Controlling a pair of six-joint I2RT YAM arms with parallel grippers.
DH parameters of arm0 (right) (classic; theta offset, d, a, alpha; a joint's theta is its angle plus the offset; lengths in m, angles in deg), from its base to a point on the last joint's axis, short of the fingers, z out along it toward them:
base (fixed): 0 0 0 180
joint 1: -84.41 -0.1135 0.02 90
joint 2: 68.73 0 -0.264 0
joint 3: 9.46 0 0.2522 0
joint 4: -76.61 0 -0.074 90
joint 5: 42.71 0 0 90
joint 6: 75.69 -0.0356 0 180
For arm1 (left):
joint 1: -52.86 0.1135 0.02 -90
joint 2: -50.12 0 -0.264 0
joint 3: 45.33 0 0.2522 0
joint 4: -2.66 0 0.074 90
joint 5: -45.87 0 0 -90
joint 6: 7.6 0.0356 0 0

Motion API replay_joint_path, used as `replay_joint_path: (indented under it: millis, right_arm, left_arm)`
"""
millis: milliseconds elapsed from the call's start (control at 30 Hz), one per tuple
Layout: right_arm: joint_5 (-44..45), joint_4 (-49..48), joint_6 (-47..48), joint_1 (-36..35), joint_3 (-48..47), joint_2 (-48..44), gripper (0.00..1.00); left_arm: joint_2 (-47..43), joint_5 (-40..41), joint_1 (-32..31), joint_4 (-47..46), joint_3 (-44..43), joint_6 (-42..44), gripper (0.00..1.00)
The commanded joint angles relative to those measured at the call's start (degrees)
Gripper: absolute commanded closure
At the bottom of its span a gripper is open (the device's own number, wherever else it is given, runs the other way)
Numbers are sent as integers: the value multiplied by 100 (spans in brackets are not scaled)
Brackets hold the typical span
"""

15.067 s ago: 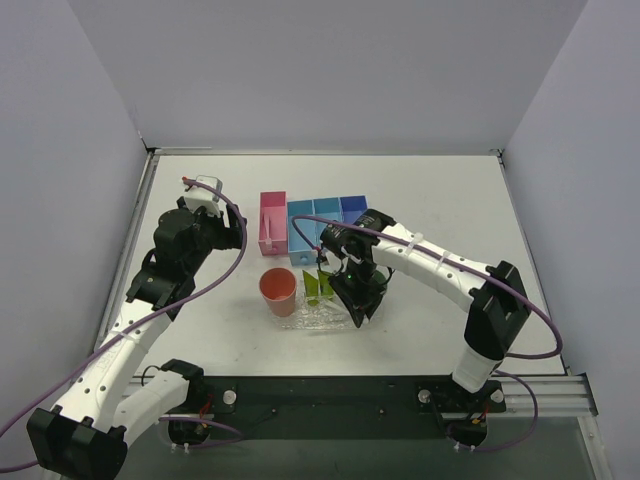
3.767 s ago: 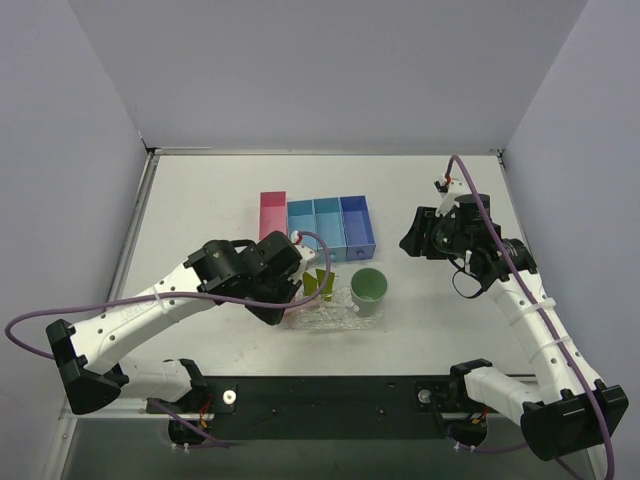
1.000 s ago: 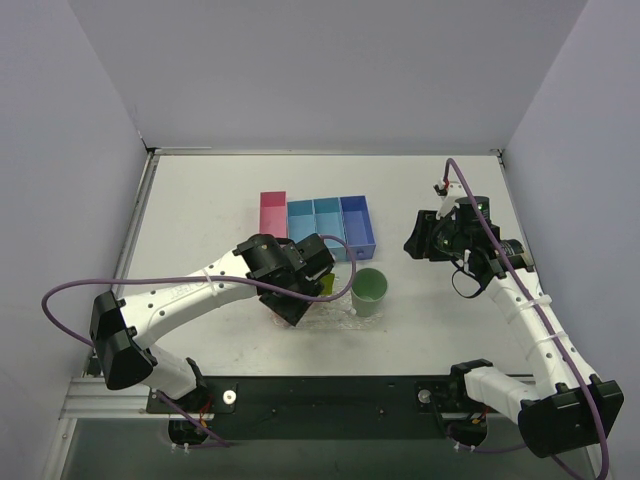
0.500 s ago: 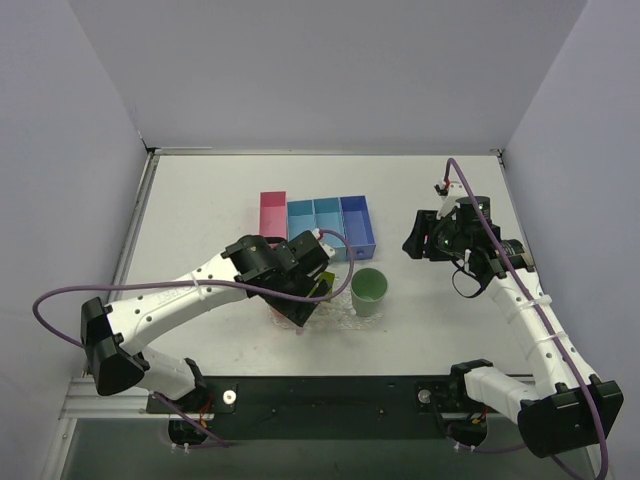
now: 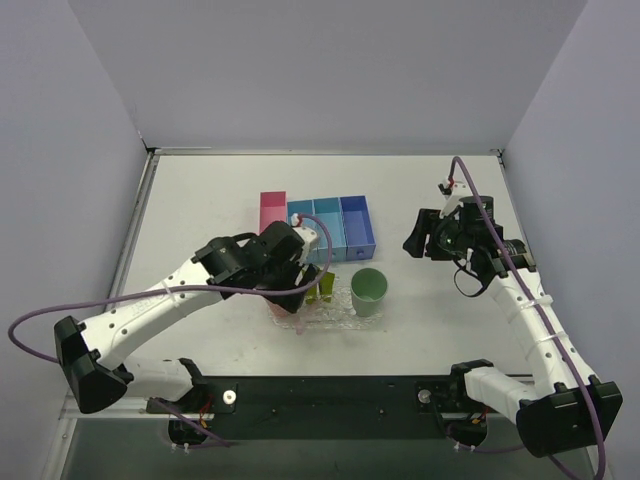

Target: Prepare toiletry sets of a toothbrush and toothpaste on the tray

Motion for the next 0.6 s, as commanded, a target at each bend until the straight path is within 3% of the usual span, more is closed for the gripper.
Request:
replay_joint_path:
  millis: [0,333,567]
  right_arm:
    - [-103,-165,-118,173,-2,-67,46]
    - [107,-182,-443,525,-2,-559,46]
    - [766,-261,-373,534,-73,-1236,46]
  left_arm:
    - [-486,-381,789,-871,371,72,19]
    - [-1628,-320,2785,-2566,1250,55,16]
    - [-2296,426,3208,-3367,1759,405,14]
